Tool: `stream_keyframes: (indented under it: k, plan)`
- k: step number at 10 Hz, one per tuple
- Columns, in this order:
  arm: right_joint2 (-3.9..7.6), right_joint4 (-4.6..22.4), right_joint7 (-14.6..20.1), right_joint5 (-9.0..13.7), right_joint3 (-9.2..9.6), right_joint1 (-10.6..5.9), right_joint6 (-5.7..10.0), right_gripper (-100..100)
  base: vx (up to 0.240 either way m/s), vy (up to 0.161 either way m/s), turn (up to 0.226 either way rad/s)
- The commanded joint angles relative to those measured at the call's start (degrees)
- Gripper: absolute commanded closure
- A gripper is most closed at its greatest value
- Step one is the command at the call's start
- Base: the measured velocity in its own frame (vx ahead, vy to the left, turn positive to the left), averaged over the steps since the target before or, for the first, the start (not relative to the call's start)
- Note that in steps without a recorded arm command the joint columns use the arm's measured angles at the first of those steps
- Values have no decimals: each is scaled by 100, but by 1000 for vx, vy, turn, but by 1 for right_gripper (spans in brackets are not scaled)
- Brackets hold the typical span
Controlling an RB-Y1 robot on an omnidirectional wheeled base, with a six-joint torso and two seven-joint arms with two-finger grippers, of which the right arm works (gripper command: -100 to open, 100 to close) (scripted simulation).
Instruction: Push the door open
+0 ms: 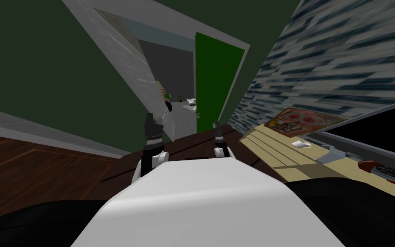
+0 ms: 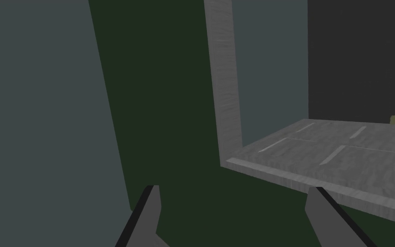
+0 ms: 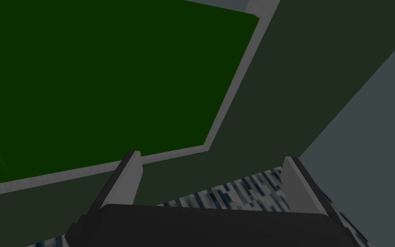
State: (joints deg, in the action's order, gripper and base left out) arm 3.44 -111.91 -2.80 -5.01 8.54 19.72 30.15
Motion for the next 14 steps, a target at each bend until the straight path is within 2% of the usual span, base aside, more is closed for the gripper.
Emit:
stream_keyframes:
  k: [1, 8, 9, 14]
  plan:
    - [31, 195, 26, 18, 49, -81, 29, -100, 100, -1, -36]
    - [135, 1144, 125, 89, 353, -406, 215, -100, 113, -8, -48]
    - [157, 1389, 151, 108, 431, -490, 263, -100, 140, -3, -59]
    - [192, 2017, 217, 155, 631, -705, 387, -100, 115, -3, -45]
